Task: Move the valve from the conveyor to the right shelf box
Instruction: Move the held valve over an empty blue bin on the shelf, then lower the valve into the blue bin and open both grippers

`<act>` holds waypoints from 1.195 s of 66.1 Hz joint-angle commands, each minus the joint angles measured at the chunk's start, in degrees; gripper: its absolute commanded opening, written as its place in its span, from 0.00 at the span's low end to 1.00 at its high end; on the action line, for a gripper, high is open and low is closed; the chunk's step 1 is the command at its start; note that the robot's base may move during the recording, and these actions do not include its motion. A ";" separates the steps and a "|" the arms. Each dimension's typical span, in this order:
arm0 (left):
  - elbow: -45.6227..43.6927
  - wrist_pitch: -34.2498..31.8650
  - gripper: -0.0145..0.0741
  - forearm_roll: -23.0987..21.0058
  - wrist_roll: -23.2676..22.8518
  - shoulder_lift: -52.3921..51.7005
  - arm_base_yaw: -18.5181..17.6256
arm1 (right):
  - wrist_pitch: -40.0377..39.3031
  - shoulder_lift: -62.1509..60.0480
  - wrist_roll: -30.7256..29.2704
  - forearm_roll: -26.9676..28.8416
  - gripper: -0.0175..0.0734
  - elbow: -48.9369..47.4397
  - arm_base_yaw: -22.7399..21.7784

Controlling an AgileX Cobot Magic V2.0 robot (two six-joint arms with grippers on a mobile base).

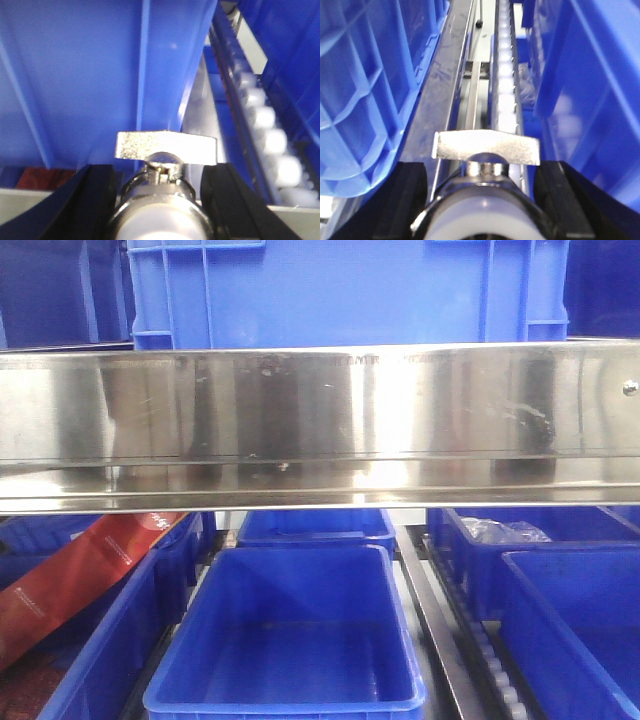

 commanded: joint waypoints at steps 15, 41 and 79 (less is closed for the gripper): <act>-16.38 4.49 0.04 -1.83 1.02 0.86 -3.61 | 1.32 -0.36 -0.23 0.87 0.01 -11.40 5.03; -32.92 3.30 0.04 -1.72 1.29 15.62 -21.57 | 0.83 9.06 -0.23 0.87 0.01 -26.55 11.66; -67.77 11.21 0.04 -4.84 1.08 53.10 -30.05 | -9.20 26.78 -0.23 0.98 0.01 -36.40 14.87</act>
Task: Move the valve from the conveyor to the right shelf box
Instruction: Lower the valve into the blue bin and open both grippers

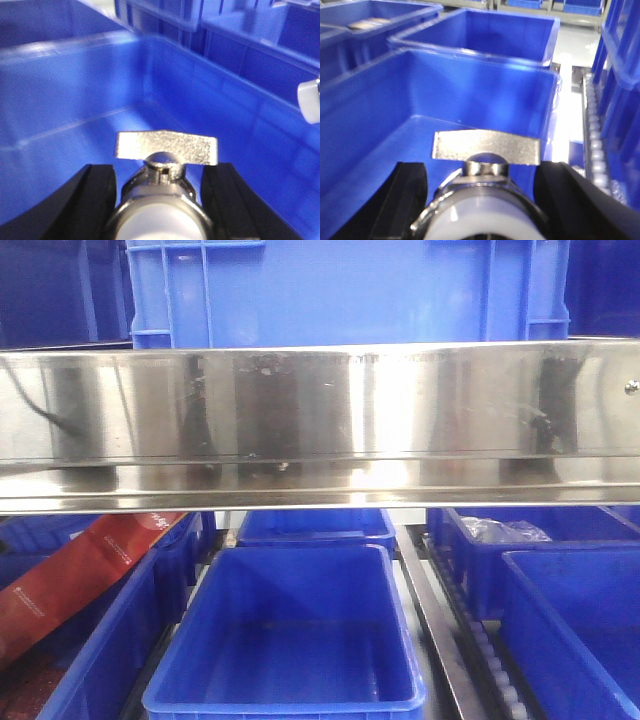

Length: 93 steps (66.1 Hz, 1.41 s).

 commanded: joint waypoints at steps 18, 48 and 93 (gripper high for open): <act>-3.37 0.52 0.05 -2.49 0.04 6.39 -0.20 | -5.45 5.85 -0.23 1.07 0.26 -0.98 0.58; -3.37 0.52 0.63 -2.35 0.04 6.72 -0.20 | -5.21 7.73 -0.23 1.58 0.62 -1.10 1.55; 0.26 1.41 0.04 -1.76 0.23 -3.13 1.50 | -2.37 1.73 -0.24 1.47 0.01 -1.13 1.05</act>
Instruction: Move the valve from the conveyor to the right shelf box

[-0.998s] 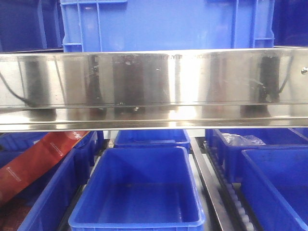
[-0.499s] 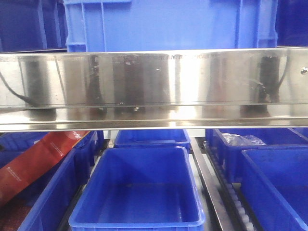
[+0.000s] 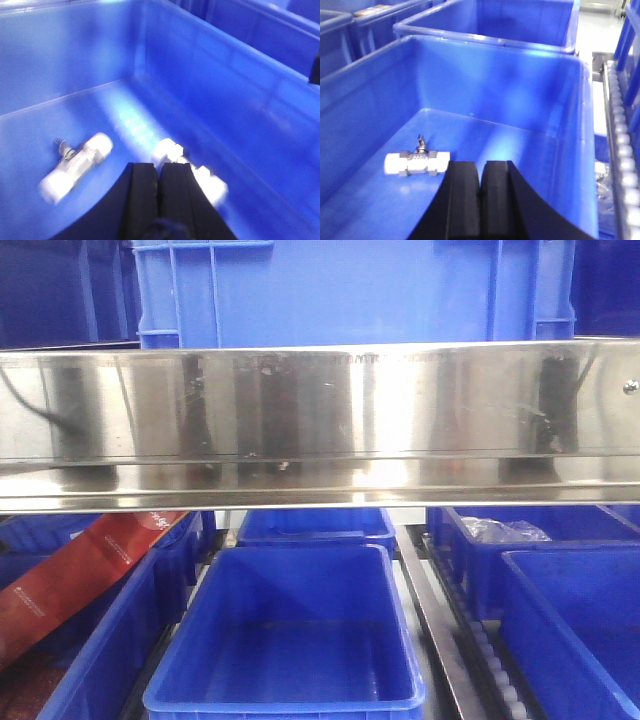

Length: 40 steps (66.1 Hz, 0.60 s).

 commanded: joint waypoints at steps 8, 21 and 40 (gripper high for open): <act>10.18 -8.17 0.04 -0.56 0.35 -9.38 0.35 | -9.75 -6.91 -0.24 -0.39 0.01 9.79 -0.44; 31.09 -22.92 0.04 -0.60 0.58 -23.48 0.35 | -17.74 -19.36 -0.24 -0.50 0.01 26.84 -0.44; 54.96 -31.47 0.04 -0.60 0.58 -42.30 0.35 | -25.15 -36.83 -0.24 -1.63 0.01 45.32 -0.44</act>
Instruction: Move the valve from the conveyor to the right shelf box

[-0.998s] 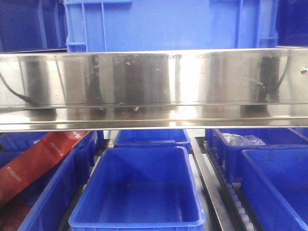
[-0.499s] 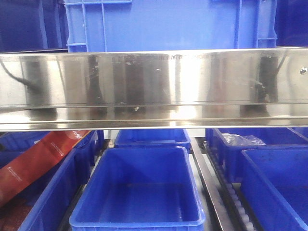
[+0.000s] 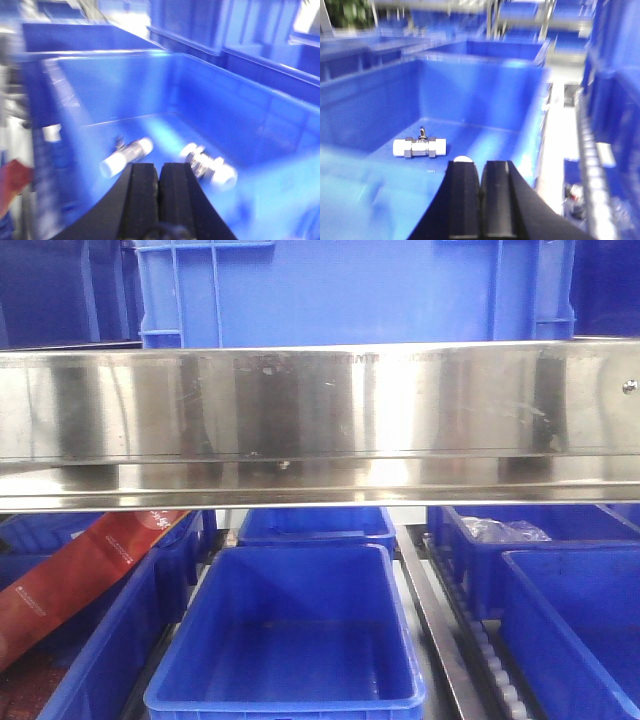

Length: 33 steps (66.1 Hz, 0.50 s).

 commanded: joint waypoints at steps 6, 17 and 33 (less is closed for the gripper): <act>11.93 -4.49 0.04 -0.54 0.04 -10.51 0.28 | -7.54 -9.09 -0.24 -4.78 0.01 10.48 -0.44; 20.41 -5.28 0.04 -0.54 0.04 -19.80 0.28 | -9.95 -16.76 -0.24 -5.17 0.01 17.84 -0.44; 23.81 -5.41 0.04 -0.54 0.04 -27.21 0.28 | -8.50 -22.39 -0.24 -5.17 0.01 18.40 -0.44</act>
